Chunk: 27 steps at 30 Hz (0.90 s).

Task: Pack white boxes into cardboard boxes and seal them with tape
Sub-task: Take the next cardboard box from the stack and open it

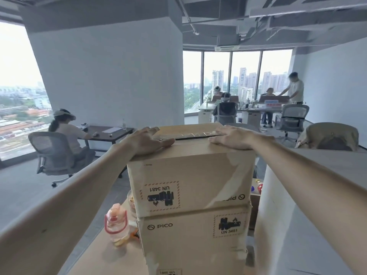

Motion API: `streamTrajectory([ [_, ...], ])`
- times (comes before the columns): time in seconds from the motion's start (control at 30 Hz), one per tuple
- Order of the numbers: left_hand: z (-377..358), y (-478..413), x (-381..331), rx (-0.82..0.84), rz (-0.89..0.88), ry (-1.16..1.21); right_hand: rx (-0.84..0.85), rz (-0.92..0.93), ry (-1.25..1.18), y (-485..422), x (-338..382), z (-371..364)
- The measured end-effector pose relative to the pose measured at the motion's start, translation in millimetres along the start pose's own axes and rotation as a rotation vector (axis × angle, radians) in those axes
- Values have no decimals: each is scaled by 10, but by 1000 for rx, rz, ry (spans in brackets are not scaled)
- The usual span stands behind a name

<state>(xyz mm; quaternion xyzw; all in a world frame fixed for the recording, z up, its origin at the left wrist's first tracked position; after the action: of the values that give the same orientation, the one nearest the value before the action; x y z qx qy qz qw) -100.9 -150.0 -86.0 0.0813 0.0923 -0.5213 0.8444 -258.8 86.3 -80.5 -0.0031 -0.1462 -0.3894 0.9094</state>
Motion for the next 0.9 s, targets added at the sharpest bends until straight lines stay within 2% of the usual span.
streamTrajectory([
  [0.1, -11, 31, -44, 12, -22, 12, -15, 1, -23, -3, -1, -23],
  [0.3, 2, 171, -54, -72, -66, 133, -119, 92, -112, 204, 46, -19],
  [0.67, 110, 1305, -270, -481, -113, 123, -466, 291, -153, 1088, 255, -77],
  [0.9, -11, 2346, -255, -667, -49, 86, -545, 450, -207, 1810, 450, -302],
])
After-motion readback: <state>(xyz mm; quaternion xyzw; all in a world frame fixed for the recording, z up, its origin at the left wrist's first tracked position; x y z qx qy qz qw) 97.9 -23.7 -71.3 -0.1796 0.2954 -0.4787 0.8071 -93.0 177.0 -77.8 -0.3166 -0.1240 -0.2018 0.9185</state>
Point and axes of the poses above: each hand's wrist, its own y-axis away from the middle knuckle, its own z-axis out of the back of the hand, x = y × z, the point moved 2 cm from there along -y, towards the middle knuckle, and after that the axes turned 8 degrees about x, right-handed, at the moved point
